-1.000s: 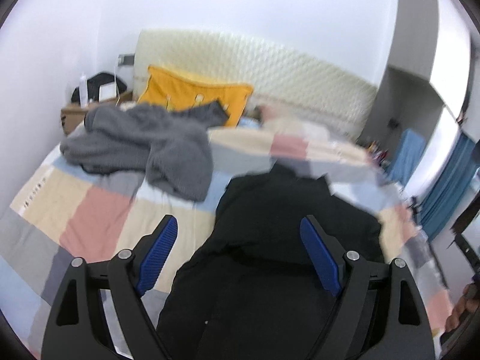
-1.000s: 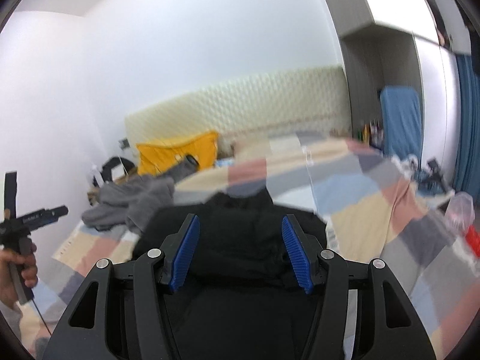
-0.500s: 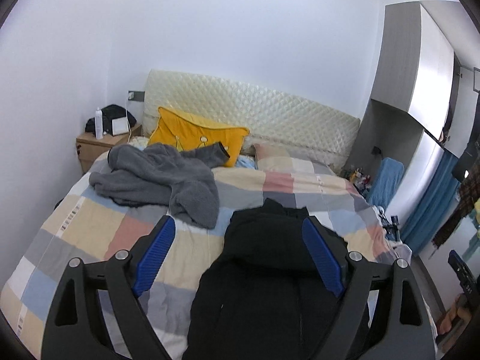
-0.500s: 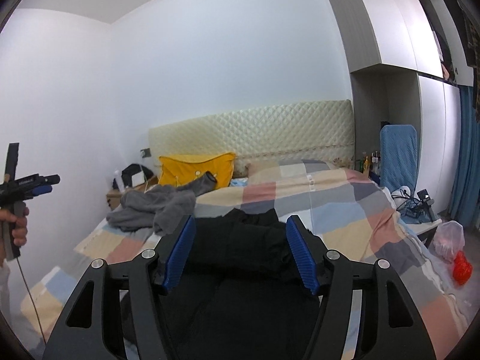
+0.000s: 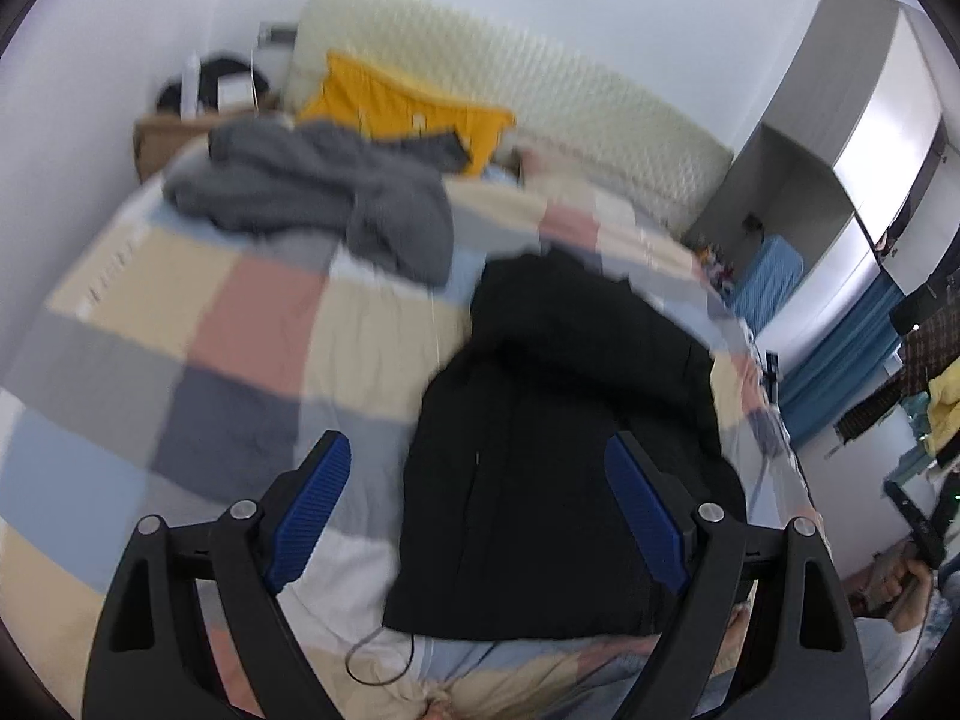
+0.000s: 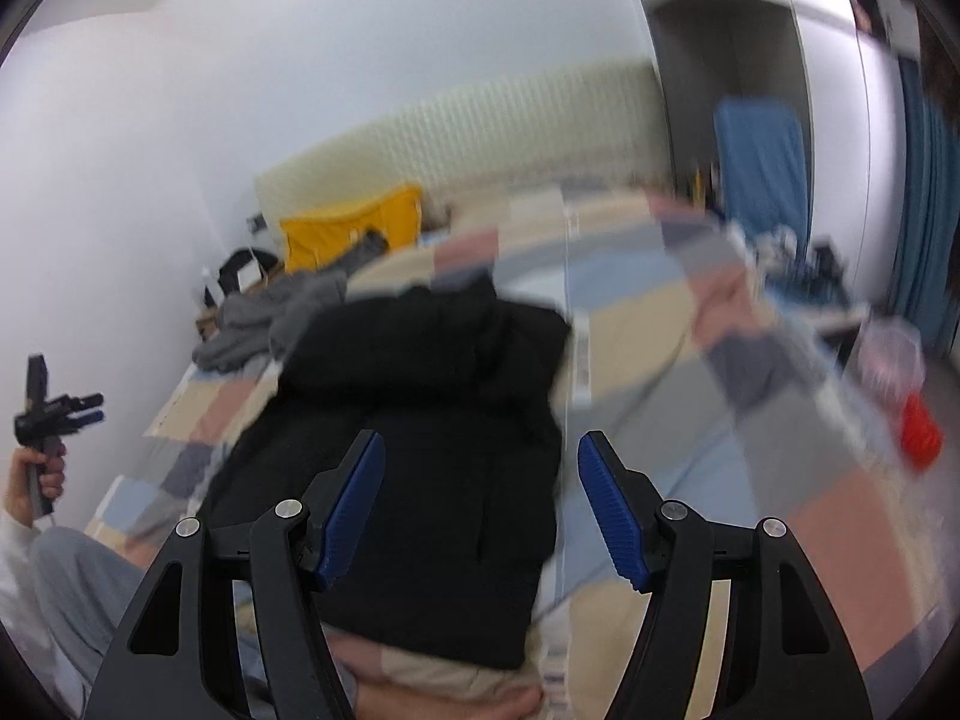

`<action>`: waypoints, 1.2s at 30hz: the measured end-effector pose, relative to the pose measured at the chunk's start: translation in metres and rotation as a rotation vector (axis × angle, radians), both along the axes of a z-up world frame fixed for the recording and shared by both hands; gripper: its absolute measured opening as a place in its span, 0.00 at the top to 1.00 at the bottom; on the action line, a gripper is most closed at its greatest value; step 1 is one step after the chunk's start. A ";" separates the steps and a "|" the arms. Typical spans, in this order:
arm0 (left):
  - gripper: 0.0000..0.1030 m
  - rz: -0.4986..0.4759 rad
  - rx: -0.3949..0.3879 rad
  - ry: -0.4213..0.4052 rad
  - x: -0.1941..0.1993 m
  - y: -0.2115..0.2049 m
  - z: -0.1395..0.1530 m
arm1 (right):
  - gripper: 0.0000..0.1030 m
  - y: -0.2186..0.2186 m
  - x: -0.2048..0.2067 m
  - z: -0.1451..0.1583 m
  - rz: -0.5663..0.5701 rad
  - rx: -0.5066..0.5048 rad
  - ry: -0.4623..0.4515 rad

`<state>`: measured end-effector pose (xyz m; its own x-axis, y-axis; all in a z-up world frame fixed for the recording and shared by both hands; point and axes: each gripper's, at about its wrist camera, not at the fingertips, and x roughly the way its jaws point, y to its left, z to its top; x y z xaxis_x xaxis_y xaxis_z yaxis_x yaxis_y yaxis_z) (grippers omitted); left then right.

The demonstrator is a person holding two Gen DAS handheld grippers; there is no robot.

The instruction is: Fold large clothes

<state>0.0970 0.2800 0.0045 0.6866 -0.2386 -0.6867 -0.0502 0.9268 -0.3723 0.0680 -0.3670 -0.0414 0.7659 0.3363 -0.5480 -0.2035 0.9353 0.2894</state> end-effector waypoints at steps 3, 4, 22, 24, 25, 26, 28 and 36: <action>0.16 -0.010 -0.023 0.060 0.008 -0.004 -0.039 | 0.36 -0.007 0.010 -0.044 0.017 0.073 0.082; 0.16 -0.010 -0.029 0.083 0.012 -0.006 -0.056 | 0.36 -0.008 0.016 -0.062 0.023 0.108 0.117; 0.16 -0.026 -0.068 0.291 0.028 -0.044 -0.201 | 0.26 0.017 0.064 -0.231 0.126 0.324 0.464; 0.16 -0.033 -0.053 0.302 0.029 -0.047 -0.207 | 0.25 0.019 0.070 -0.235 0.125 0.310 0.484; 0.16 -0.031 -0.029 0.306 0.028 -0.050 -0.209 | 0.23 0.020 0.072 -0.238 0.123 0.302 0.494; 0.16 -0.029 -0.008 0.309 0.028 -0.051 -0.210 | 0.22 0.020 0.074 -0.242 0.119 0.296 0.505; 0.16 -0.026 0.038 0.314 0.027 -0.055 -0.214 | 0.20 0.020 0.077 -0.248 0.123 0.314 0.522; 0.16 -0.020 0.029 0.324 0.022 -0.056 -0.226 | 0.18 0.027 0.071 -0.236 0.200 0.389 0.511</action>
